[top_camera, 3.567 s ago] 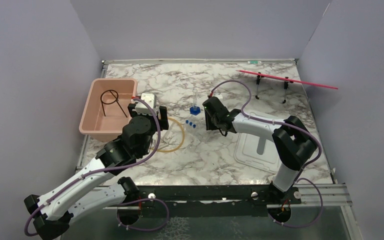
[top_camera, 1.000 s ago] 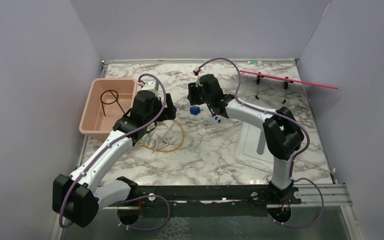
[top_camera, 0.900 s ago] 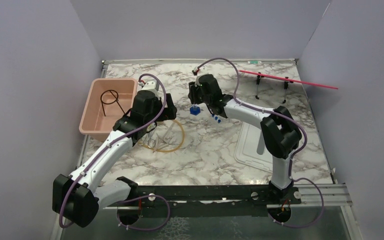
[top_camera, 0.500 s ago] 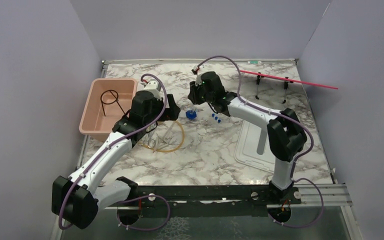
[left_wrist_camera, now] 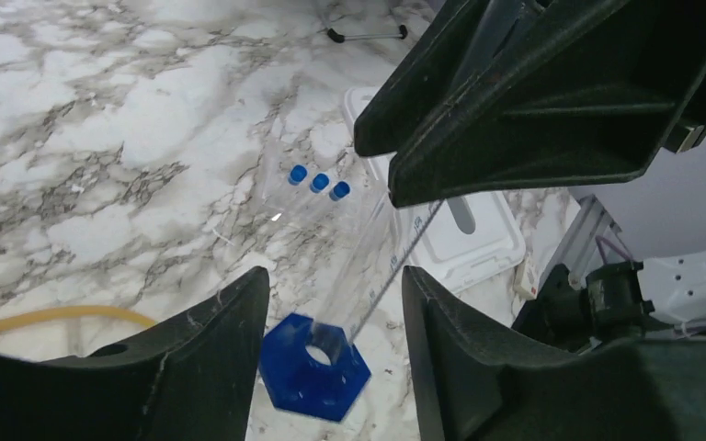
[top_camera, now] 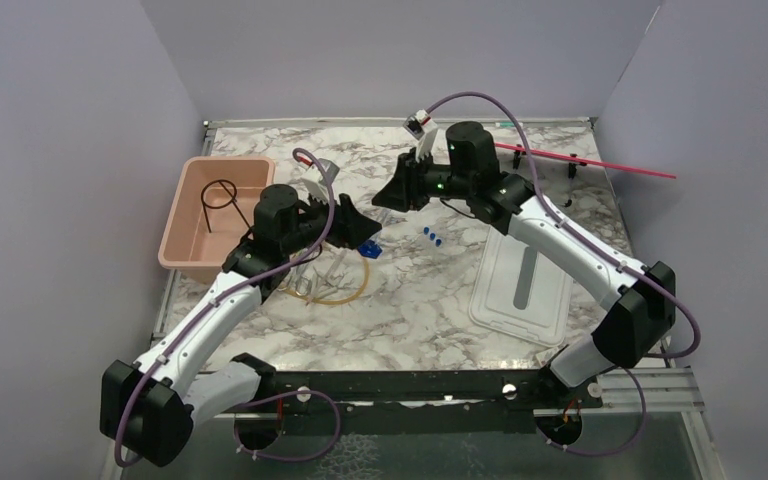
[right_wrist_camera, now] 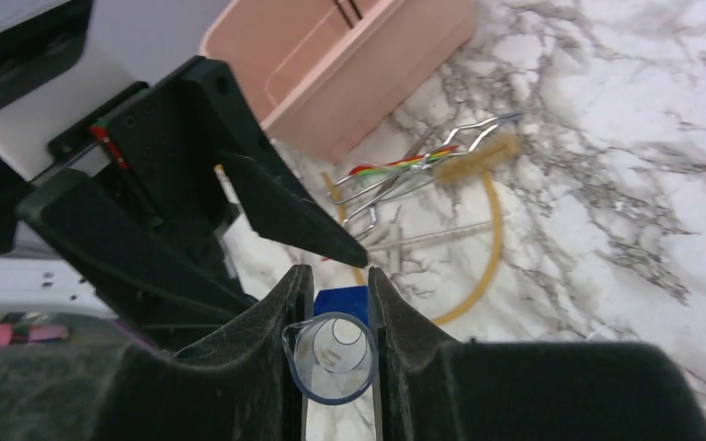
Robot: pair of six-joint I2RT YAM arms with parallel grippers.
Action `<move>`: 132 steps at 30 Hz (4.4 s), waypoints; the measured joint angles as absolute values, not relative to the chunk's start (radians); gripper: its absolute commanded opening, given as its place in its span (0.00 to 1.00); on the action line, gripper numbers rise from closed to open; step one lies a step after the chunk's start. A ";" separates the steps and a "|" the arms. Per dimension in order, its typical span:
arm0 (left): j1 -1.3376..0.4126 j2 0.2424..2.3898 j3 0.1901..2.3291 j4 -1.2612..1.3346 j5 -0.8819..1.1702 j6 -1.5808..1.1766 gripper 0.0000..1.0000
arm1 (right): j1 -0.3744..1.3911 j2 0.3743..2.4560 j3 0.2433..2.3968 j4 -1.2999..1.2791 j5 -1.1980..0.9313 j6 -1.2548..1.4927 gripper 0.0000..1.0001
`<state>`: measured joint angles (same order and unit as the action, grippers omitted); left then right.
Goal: Organize the chemistry lab equipment
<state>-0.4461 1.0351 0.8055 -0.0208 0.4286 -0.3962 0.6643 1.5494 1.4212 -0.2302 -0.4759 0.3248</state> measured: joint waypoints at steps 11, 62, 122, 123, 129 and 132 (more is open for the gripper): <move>-0.447 1.044 0.757 0.117 0.651 -0.477 0.34 | 0.662 1.528 1.416 -0.242 -0.636 0.385 0.24; 0.052 1.487 1.251 -0.654 -0.144 0.073 0.09 | 0.658 1.128 1.055 -0.274 -0.038 0.649 0.62; 0.016 1.264 1.246 -0.628 0.186 -0.117 0.46 | 0.752 1.533 1.097 -0.237 -0.125 0.600 0.57; -0.014 1.258 1.241 -0.627 0.186 -0.126 0.46 | 0.771 1.575 1.121 -0.233 -0.125 0.600 0.57; -0.125 1.223 1.171 -0.583 0.192 -0.176 0.46 | 0.869 1.800 1.250 -0.183 -0.143 0.659 0.50; -0.139 1.179 1.111 -0.561 0.190 -0.199 0.47 | 0.888 1.887 1.296 -0.151 -0.157 0.735 0.48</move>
